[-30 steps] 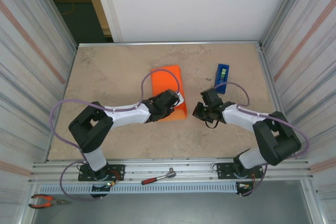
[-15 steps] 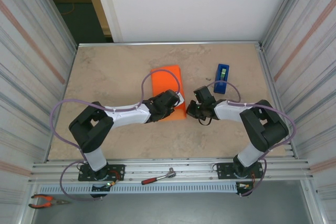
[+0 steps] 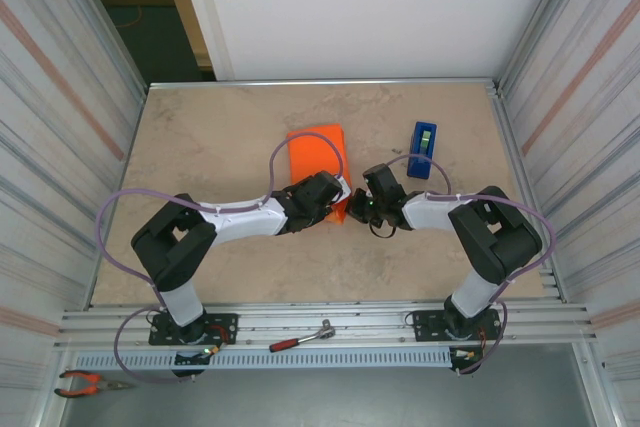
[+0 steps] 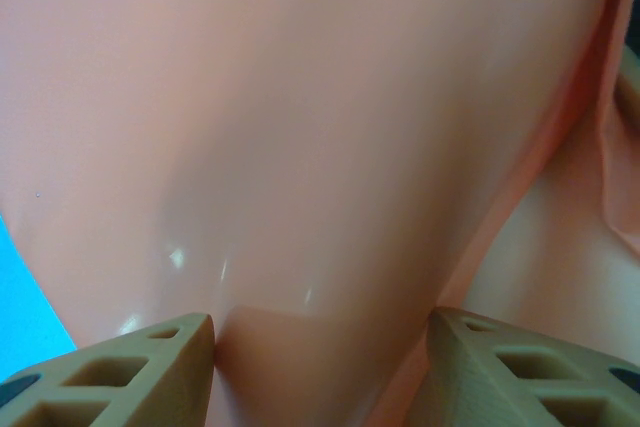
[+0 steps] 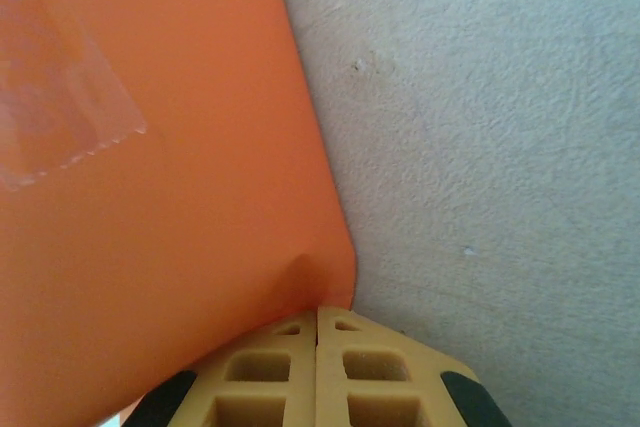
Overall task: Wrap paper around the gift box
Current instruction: Fold the wrapping paper for the gift box.
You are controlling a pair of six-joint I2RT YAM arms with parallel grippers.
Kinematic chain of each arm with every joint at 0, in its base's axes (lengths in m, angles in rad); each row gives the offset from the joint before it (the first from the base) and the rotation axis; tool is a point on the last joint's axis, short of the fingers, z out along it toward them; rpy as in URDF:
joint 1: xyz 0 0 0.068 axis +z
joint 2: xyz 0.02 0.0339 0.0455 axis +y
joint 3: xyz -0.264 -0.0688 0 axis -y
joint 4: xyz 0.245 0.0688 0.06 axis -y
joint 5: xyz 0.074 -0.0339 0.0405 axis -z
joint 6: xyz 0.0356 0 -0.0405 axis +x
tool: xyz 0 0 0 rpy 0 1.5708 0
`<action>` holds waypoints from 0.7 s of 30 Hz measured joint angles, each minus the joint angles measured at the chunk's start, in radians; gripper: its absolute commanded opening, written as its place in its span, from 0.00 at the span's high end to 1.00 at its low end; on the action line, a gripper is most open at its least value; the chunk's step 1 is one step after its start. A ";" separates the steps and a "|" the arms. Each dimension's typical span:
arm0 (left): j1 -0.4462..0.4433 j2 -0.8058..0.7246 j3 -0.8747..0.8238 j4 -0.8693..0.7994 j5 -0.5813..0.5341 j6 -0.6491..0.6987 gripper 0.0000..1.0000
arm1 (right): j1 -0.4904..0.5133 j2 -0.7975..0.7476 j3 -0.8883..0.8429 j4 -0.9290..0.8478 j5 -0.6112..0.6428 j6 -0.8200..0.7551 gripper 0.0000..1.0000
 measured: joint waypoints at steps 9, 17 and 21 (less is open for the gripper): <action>-0.005 0.002 0.000 0.000 -0.005 0.000 0.43 | 0.000 0.000 -0.015 0.040 -0.008 0.013 1.00; -0.006 0.002 0.000 0.000 -0.008 0.000 0.43 | 0.000 -0.030 -0.027 0.048 -0.007 0.026 1.00; -0.006 0.002 0.000 0.001 -0.008 0.000 0.43 | 0.000 -0.030 -0.027 0.051 -0.007 0.027 1.00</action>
